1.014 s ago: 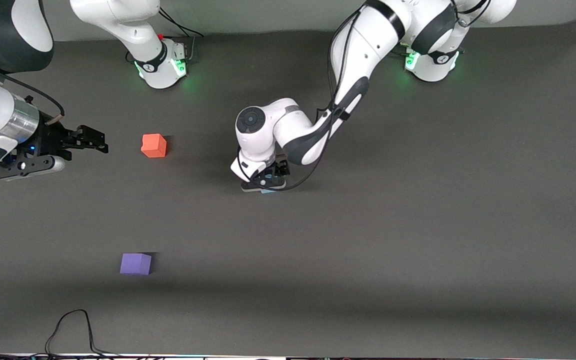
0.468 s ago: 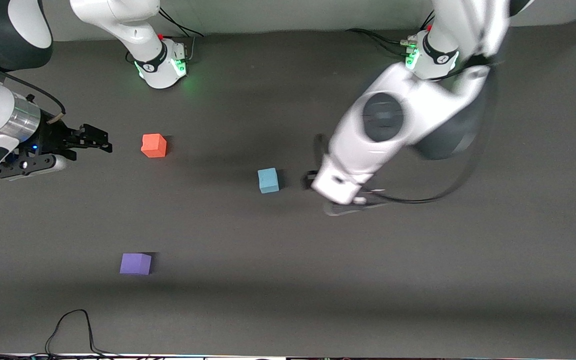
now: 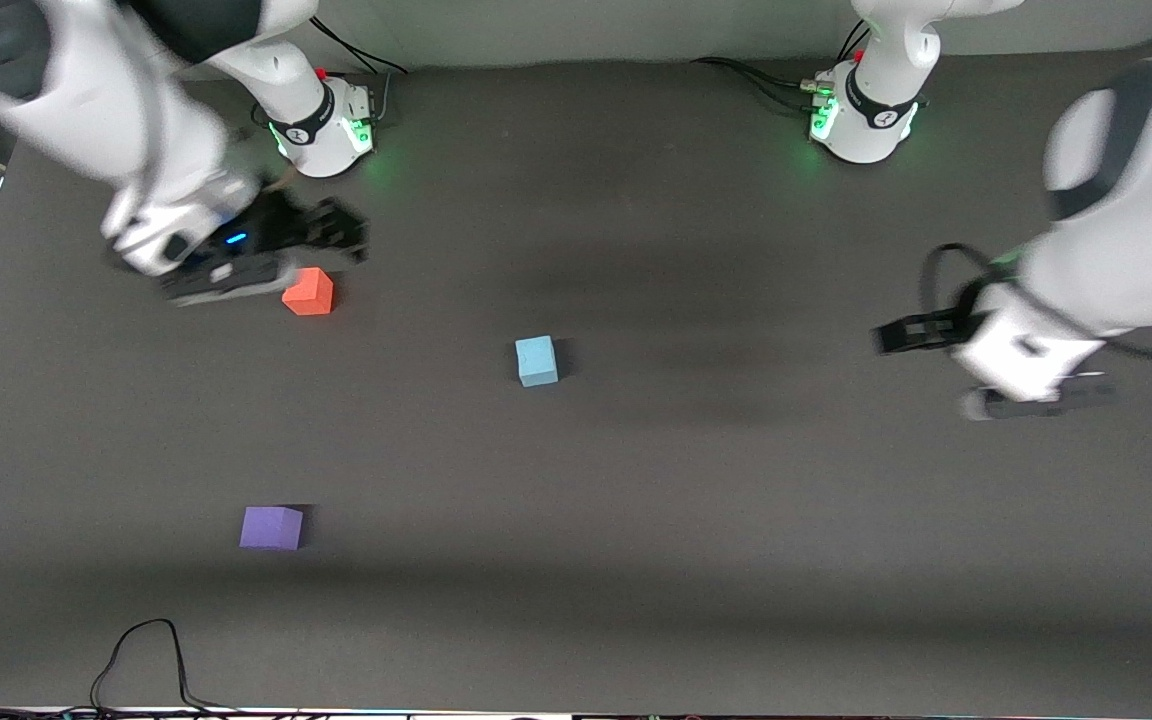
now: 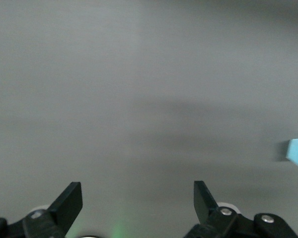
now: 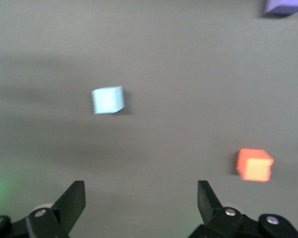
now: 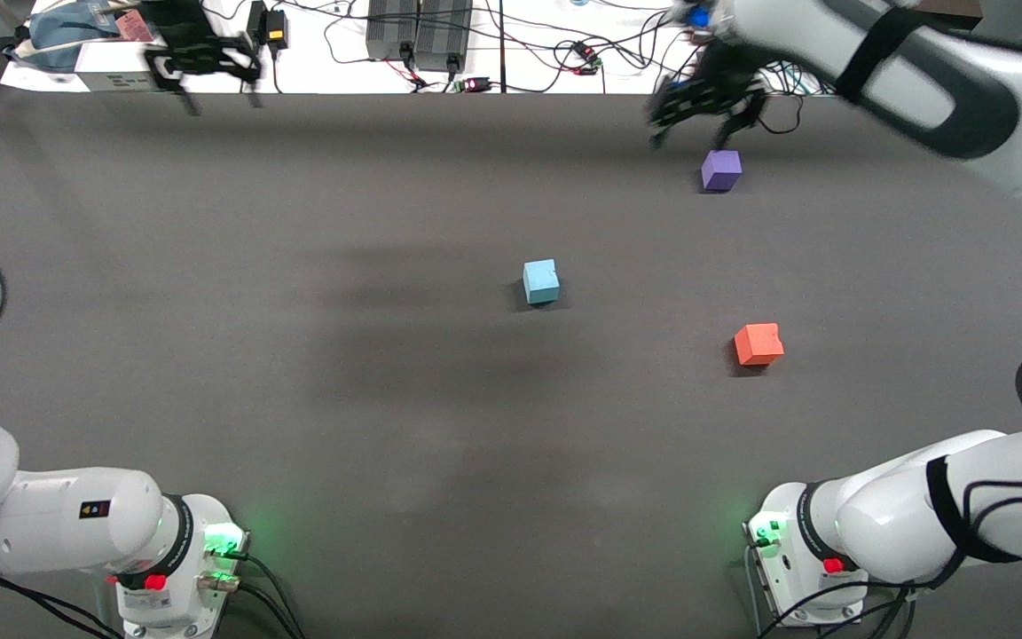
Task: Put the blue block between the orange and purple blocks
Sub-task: 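Release the blue cube and raise the left gripper while the right gripper reaches out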
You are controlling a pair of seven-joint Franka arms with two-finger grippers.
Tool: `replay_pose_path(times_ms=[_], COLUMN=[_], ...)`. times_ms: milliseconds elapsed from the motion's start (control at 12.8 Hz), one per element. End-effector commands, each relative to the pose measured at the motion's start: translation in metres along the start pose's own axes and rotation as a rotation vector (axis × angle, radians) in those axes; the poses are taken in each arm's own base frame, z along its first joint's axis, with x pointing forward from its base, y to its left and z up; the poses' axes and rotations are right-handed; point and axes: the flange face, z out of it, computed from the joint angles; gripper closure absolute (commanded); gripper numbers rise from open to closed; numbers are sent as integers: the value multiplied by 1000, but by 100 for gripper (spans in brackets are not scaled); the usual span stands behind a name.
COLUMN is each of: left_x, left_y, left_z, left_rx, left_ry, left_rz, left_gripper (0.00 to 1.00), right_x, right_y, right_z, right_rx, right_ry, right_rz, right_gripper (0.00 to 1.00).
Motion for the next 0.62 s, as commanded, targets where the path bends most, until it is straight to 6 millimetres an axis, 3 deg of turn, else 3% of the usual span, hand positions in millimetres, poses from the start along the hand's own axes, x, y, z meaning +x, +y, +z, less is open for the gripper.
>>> replay_pose_path(times_ms=[0, 78, 234, 390, 546], left_x=[-10, -10, -8, -5, -4], left_y=[-64, -80, -95, -96, -95], left_z=[1, -3, -4, -4, -5], left_rx=[-12, -15, -8, 12, 30], left_ry=[-10, 2, 11, 26, 41], left_rz=[67, 73, 71, 72, 76], left_gripper=[0, 0, 0, 0, 0], right_x=[-21, -26, -25, -18, -14], right_y=[-59, -82, -101, -102, -91], right_z=[21, 34, 49, 70, 109], right_rx=[-3, -8, 16, 10, 11], right_ry=[-15, -20, -20, -34, -14], right_rz=[29, 29, 70, 79, 95], right_gripper=[0, 0, 0, 0, 0])
